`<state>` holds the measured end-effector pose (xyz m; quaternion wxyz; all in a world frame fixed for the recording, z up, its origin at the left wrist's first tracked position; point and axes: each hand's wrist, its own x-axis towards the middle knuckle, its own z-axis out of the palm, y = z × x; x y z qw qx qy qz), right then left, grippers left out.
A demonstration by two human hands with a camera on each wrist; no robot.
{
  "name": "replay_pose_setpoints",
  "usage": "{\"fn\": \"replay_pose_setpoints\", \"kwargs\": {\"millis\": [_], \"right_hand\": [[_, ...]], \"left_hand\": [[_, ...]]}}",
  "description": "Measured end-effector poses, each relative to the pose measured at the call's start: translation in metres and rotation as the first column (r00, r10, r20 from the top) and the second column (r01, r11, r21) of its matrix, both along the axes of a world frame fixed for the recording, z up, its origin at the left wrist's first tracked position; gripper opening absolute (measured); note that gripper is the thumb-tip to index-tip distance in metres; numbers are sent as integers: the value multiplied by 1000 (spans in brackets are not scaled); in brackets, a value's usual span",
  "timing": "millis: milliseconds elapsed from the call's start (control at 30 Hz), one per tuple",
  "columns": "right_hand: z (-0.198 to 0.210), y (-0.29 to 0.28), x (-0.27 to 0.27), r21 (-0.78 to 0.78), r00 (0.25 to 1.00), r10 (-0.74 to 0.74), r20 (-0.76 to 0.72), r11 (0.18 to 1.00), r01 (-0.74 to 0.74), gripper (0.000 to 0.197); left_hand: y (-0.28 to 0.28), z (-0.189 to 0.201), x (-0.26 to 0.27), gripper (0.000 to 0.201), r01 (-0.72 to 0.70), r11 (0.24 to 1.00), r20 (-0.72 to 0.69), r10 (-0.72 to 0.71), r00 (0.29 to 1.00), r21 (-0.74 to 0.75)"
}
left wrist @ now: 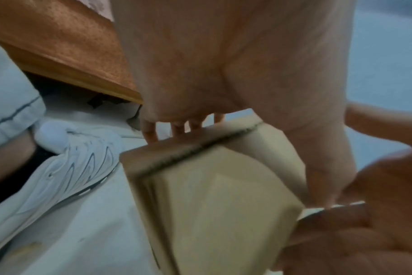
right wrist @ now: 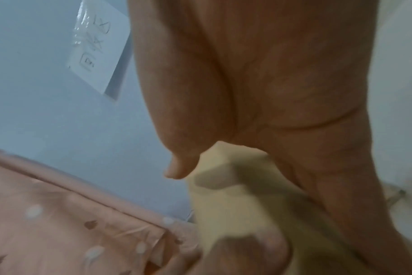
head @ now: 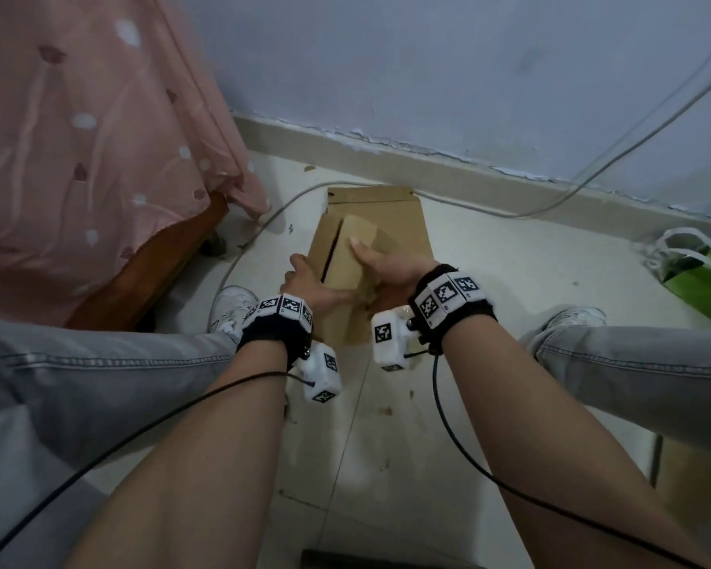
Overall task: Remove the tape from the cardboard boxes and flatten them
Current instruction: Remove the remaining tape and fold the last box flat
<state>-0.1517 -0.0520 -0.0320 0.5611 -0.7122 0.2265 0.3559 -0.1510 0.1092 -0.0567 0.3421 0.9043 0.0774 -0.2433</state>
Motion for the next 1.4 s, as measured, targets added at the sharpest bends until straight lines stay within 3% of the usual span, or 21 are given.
{"fn": "replay_pose_setpoints", "kwargs": {"millis": [33,100,200,233,333,467,600,733,833,900,967,1033,1100,1200,1233,1400], "right_hand": [[-13,2,4,-15,1000,9,22,1000,-8,111],[-1,10,-4,-59,998,-27,51,998,30,107],[27,15,-22,-186,964,-146,221,964,188,46],[29,13,-25,-230,956,-149,251,951,209,40],[32,8,-27,-302,968,-84,234,941,155,41],[38,3,-26,-214,993,-58,103,974,79,24],[28,-1,-18,-195,1000,-3,-30,981,-3,27],[21,-10,-16,-222,996,38,-75,974,-54,11],[5,-23,-17,-198,985,23,-174,978,-58,38],[12,-21,-24,-248,981,70,-183,962,-115,33],[20,-14,-28,-376,970,181,-162,898,-230,32],[16,-11,-25,-636,957,286,-59,728,-257,61],[11,-4,-25,-807,929,369,32,557,-194,83],[0,6,-25,-924,849,528,1,326,-201,69],[-3,8,-25,-929,836,548,-15,302,-214,59],[-7,5,-32,-894,865,502,2,389,-224,23]], "left_hand": [[0,7,0,102,21,998,12,-20,1000,-53],[0,16,3,90,49,993,40,-45,998,-110],[2,22,6,76,75,983,107,-58,993,-167],[2,22,5,75,92,982,120,-73,990,-167],[0,20,1,84,145,979,118,-128,985,-145],[0,14,-6,93,213,976,102,-206,973,-56],[1,10,-12,69,176,984,-3,-176,984,-8],[11,-26,4,57,116,989,-134,-128,983,-92],[11,-1,-6,31,182,983,-124,-185,975,-34],[9,1,-9,31,226,973,-104,-221,970,39],[5,0,-13,39,228,971,-87,-222,971,68],[-2,0,-18,38,229,971,-47,-226,973,72],[-7,3,-22,36,242,966,-15,-241,970,89],[-14,11,-22,33,311,944,10,-314,949,106],[-16,15,-21,33,327,938,11,-330,944,114],[-16,15,-19,31,370,925,29,-373,927,83]]}}
